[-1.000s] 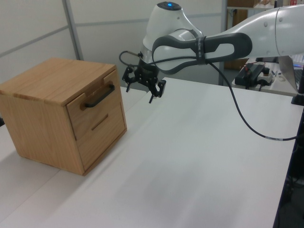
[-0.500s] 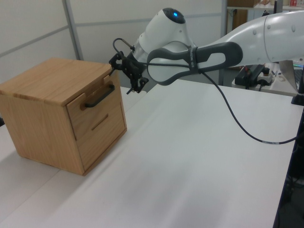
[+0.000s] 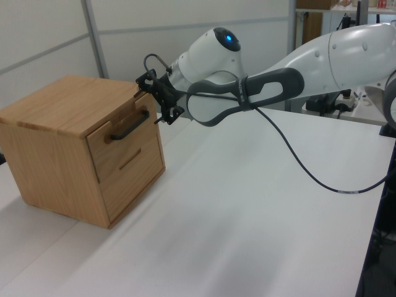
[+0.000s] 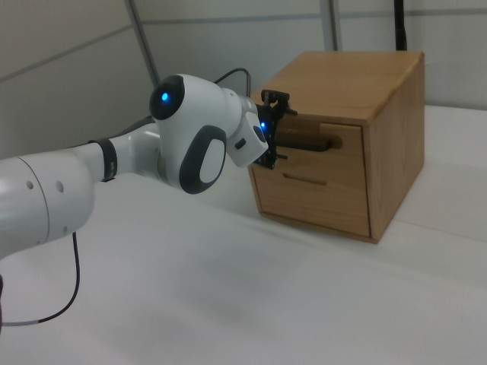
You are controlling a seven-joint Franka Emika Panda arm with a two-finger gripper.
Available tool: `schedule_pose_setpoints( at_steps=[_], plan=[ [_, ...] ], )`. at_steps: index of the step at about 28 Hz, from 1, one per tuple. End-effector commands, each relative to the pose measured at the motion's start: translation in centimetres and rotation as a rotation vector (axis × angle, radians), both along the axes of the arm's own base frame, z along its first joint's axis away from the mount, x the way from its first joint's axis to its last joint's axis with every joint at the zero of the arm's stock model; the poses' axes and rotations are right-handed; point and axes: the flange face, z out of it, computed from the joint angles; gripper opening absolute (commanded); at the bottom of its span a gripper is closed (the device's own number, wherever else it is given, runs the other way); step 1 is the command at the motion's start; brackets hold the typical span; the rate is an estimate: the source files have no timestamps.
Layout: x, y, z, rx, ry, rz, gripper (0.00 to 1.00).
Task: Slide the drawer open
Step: 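Lower the open gripper onto the black bar handle and close on it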
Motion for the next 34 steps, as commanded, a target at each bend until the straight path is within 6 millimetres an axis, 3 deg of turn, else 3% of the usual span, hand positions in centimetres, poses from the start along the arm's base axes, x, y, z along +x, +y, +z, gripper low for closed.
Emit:
schedule_pose_setpoints(
  at_steps=[1,10,17,22,24,28,29,30,34],
  plan=[
    [0.6,1.4,-1.2,0.026,-0.05,0.007,1.0],
    [1.4,2.4,-4.6,0.013,-0.006,0.03,1.0],
    [2.1,2.3,-6.0,0.023,0.008,0.024,0.99],
    [2.6,2.2,-6.4,0.031,0.008,0.02,0.78],
    [2.9,2.1,-6.2,0.03,-0.001,0.019,0.55],
    [3.2,1.8,-6.1,0.029,-0.007,0.016,0.27],
    [3.3,1.6,-6.0,0.028,-0.01,0.013,0.09],
    [3.3,1.5,-6.0,0.027,-0.01,0.012,0.03],
    [3.3,1.5,-5.8,0.026,-0.013,0.011,0.0]
  ],
)
